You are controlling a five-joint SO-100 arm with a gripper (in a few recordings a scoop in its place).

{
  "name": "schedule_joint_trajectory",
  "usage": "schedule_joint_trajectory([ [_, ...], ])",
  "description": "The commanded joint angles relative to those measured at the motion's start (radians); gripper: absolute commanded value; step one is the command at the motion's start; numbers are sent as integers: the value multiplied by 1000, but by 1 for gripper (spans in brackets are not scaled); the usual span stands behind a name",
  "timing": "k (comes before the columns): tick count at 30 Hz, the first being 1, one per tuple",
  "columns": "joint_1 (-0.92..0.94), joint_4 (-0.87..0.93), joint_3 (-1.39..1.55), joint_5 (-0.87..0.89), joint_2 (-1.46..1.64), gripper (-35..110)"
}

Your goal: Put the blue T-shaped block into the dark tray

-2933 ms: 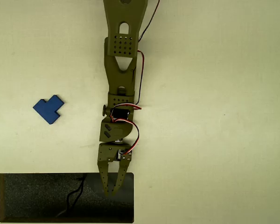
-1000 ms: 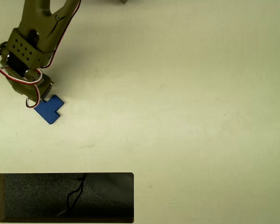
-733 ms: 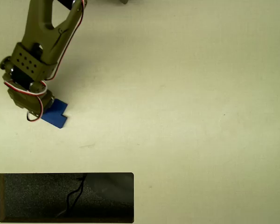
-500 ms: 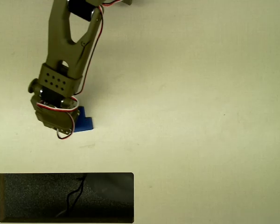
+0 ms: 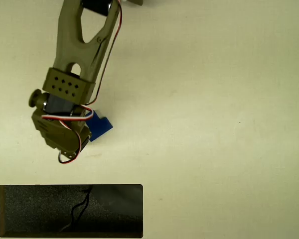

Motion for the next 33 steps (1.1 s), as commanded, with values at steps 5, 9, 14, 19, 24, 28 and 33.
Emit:
schedule_joint_trajectory([
  [5, -120, 436, 209, -308, 229, 0],
  [9, -129, 526, 411, -433, 204, 0],
  [14, -84, 500, 431, -446, 120, 0],
  [19, -46, 431, 334, -468, 3, 0],
  [24, -20, 397, 239, -480, -80, 0],
  [28, -6, 377, 192, -480, -124, 0],
  [33, -5, 377, 112, -474, -179, 0],
])
